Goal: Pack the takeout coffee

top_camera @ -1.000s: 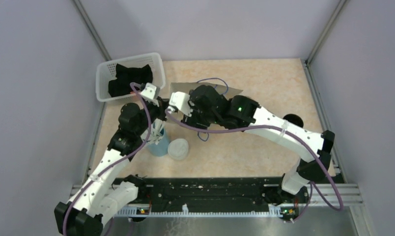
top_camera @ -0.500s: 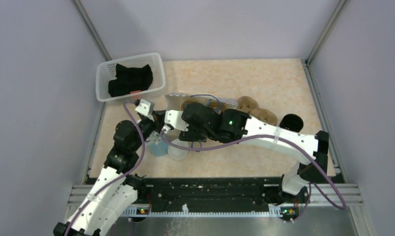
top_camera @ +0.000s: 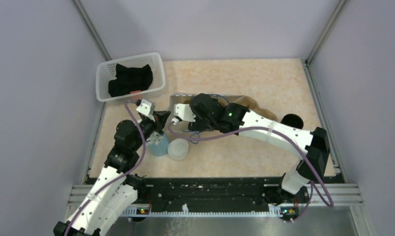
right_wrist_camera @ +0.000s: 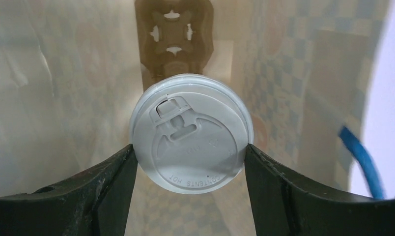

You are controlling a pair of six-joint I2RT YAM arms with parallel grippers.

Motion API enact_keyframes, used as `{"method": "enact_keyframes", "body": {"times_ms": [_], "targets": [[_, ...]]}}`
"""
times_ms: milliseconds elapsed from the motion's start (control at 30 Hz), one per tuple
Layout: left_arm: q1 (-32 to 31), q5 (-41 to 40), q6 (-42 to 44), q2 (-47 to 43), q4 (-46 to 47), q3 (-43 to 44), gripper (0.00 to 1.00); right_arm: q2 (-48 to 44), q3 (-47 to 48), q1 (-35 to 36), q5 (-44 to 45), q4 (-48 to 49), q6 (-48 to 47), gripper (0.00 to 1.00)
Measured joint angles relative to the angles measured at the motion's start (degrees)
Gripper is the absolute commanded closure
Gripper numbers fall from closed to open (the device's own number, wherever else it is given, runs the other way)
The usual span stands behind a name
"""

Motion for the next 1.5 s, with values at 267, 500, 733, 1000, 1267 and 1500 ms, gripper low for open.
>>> {"method": "enact_keyframes", "body": {"times_ms": [267,500,733,1000,1267,1500], "targets": [[0.0,-2.2,-0.7,1.0,0.0,0.4,1.00,-0.3,-2.9,-0.7,-5.3,1.4,-2.5,0.83],[0.0,-3.7,-2.2,2.0,1.4,0.7,1.00,-1.9,-4.9,-0.7,-8.4,-1.1,-1.9,0.82],[0.0,-4.0,-4.0,1.9,1.6,0.7,1.00,-1.9,-4.9,-0.7,-8.9,-1.3,-1.3,0.82],[0.0,-4.0,-4.6,-0.1,1.1,-0.9,1.00,0.5,-4.7,-4.5,-5.6,1.0,-2.2,0.82],[0.0,-3.6,-4.5,-0.5,0.5,-1.4,1.00,0.6,-4.9,-7.1,-4.9,5.0,-5.5,0.82],[0.0,-3.6,-4.1,-0.5,-0.4,-1.4,1.00,2.4,-4.9,-8.8,-6.2,5.7,-5.9,0.83]]}}
